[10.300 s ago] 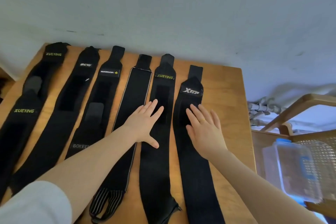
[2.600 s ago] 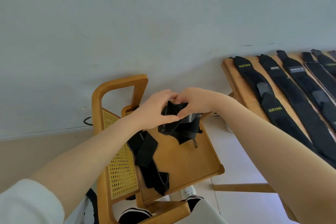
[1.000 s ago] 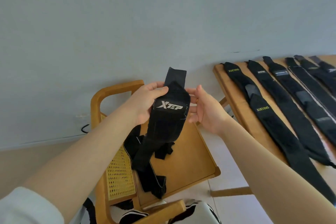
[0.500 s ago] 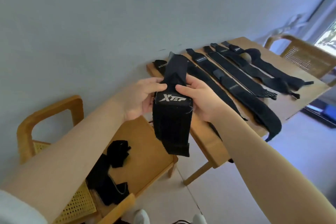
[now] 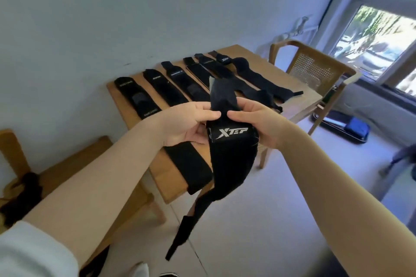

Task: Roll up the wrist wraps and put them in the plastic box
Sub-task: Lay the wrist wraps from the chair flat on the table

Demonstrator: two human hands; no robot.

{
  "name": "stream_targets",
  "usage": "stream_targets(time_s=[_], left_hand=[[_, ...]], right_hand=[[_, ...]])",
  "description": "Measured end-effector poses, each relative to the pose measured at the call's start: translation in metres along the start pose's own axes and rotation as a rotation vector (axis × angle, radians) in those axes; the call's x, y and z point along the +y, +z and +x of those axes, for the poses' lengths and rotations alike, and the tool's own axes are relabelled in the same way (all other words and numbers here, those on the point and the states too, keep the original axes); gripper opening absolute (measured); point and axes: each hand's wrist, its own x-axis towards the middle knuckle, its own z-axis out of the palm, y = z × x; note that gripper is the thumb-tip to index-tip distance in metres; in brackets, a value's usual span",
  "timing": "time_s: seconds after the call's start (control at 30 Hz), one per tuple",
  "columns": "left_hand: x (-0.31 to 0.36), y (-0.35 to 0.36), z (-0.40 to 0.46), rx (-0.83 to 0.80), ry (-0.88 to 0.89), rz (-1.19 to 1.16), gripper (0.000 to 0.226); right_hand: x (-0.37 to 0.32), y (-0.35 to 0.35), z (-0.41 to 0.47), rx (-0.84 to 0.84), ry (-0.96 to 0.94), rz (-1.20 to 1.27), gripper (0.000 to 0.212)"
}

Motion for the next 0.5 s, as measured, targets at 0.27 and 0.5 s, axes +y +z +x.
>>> stream_targets(time_s=[0.27, 0.5], left_hand=[[0.008, 0.049, 0.119, 0.245, -0.043, 0.121, 0.017], [0.028, 0.042, 0.257, 0.336, -0.031, 0.050, 0.015]], right_hand=[[0.010, -0.124, -0.001, 0.207, -0.016, -0.148, 0.030], [-0.003, -0.245, 0.077, 0.336, -0.065, -0.174, 0.027]])
